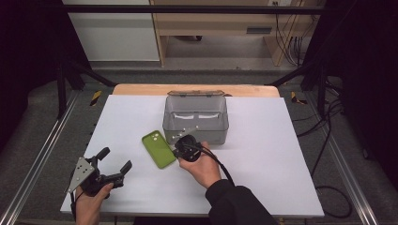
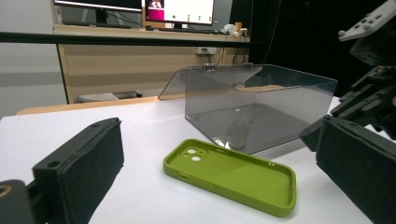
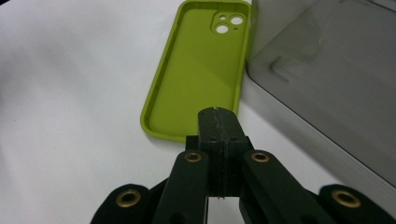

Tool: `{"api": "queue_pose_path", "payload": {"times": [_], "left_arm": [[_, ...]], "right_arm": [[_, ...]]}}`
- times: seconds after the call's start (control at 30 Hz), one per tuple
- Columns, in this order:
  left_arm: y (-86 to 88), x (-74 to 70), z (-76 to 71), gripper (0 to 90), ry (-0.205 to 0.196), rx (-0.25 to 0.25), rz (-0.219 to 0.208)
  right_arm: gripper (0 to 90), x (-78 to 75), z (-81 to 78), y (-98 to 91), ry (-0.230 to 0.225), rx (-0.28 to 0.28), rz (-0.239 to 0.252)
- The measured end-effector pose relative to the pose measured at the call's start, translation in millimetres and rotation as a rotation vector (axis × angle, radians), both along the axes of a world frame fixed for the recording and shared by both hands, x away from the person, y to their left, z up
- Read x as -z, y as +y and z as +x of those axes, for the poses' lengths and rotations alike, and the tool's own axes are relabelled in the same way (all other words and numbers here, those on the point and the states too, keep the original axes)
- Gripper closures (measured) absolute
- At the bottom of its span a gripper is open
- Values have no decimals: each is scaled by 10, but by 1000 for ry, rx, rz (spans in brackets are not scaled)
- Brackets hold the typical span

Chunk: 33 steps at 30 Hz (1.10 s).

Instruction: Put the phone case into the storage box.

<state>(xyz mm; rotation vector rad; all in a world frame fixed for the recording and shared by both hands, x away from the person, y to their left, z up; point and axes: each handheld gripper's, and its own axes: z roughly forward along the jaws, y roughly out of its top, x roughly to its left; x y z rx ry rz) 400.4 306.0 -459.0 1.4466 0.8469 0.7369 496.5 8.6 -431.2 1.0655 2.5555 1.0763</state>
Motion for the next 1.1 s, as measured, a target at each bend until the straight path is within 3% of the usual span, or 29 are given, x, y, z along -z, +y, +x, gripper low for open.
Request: {"api": "queue_pose_path", "payload": {"times": [0.13, 0.2, 0.4, 0.6, 0.87, 0.97, 1.1], "left_arm": [[10, -1, 6, 7, 4, -7, -6], [12, -2, 4, 7, 4, -9, -4], [16, -4, 10, 8, 4, -13, -9], [24, -4, 7, 9, 5, -8, -5], [47, 1, 23, 14, 19, -24, -24], [66, -4, 16, 16, 16, -29, -32], [87, 0, 20, 17, 23, -36, -44]], "right_arm": [[900, 19, 51, 121, 8, -10, -27], [900, 48, 84, 171, 34, -1, -31], [900, 180, 152, 342, 58, -9, -108], [900, 220, 202, 393, 75, -16, -174], [900, 221, 207, 325, 94, -43, -229], [900, 207, 140, 251, 81, -65, -261], [900, 212, 17, 60, 90, -76, -258]]}}
